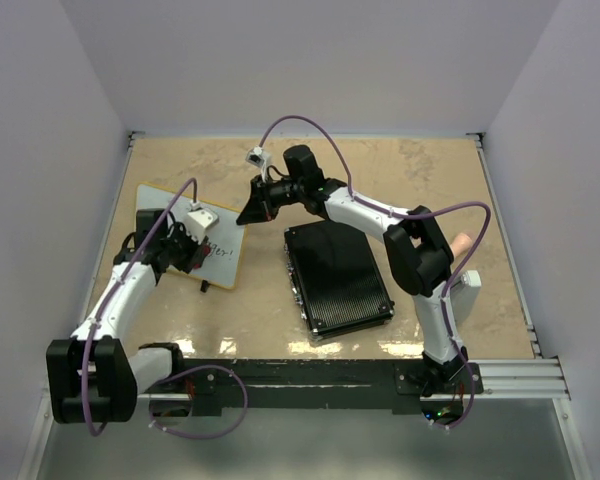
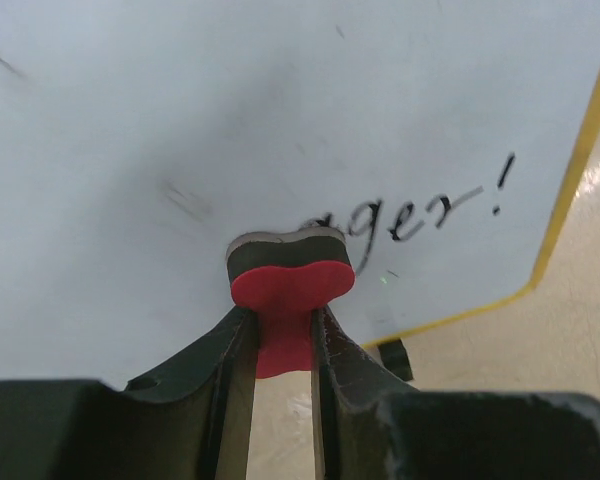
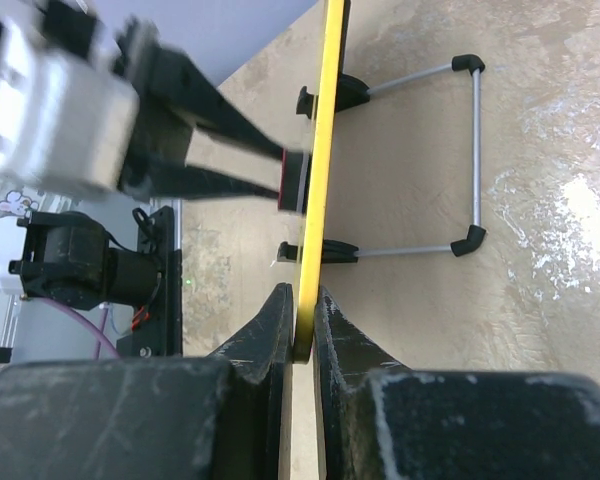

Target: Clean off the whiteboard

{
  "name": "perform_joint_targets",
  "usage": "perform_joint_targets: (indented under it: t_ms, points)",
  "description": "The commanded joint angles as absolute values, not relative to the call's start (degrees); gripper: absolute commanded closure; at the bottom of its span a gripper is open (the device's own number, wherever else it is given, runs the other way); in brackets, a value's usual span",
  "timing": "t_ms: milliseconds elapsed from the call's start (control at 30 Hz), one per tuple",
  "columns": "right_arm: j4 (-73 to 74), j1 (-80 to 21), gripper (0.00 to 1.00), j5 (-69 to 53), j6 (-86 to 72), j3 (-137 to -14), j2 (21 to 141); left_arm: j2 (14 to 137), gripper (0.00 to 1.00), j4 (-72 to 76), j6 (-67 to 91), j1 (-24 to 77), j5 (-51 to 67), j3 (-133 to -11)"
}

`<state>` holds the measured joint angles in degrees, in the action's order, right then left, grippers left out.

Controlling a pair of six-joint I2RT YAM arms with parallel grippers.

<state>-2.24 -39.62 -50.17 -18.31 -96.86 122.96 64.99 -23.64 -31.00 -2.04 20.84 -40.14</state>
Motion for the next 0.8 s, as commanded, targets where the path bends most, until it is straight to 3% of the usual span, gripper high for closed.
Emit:
perform_joint_targets:
  t_ms: [0,367,767]
  points:
    - [-2.37,-41.66,1.00,-53.26,-15.73,-97.47,124.54,64.86,1.00,-24.52,-34.01,-0.70,19.42,-37.87]
    - [-2.02,-41.57,1.00,-53.09,-15.73,-97.29,124.28,69.61,1.00,-23.82,-32.25,-0.44,20.39,-57.03]
    - [-1.58,-41.57,1.00,-53.00,-15.38,-97.29,124.28,65.92,1.00,-25.22,-39.72,3.69,19.16,-38.42]
